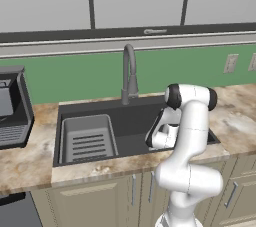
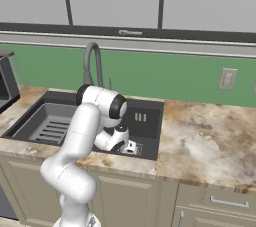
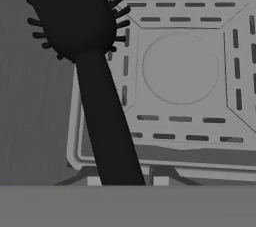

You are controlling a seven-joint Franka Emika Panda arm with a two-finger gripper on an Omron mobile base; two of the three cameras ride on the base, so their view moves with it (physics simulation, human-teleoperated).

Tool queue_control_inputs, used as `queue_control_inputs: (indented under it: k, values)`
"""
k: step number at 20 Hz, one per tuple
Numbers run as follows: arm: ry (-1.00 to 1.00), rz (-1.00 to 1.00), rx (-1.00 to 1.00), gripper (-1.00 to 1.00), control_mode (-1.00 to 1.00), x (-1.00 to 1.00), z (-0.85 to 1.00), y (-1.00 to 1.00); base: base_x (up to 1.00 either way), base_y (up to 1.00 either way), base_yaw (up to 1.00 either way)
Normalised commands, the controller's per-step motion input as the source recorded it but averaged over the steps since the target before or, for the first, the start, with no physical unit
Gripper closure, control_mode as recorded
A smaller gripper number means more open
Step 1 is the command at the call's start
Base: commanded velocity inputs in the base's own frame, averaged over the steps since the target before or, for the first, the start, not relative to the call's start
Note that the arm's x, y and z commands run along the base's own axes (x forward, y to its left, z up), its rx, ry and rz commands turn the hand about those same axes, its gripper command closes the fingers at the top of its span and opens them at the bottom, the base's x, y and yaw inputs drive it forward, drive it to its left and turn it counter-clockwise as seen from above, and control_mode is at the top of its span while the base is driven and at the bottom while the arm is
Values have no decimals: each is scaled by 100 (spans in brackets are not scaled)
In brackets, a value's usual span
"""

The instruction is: Pick up the dish brush and bar soap from the sink, and place them back in the cabinet, and close the cabinet doors.

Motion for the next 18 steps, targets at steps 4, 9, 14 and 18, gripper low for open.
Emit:
queue_control_inputs:
  k: [4, 9, 14, 18]
  values:
    - [0, 0, 0, 100, -100, 0, 0, 0, 0, 0, 0]
    - [0, 0, 0, 100, -100, 0, 0, 0, 0, 0, 0]
    - [0, 0, 0, 100, -100, 0, 0, 0, 0, 0, 0]
    - [0, 0, 0, 100, -100, 0, 0, 0, 0, 0, 0]
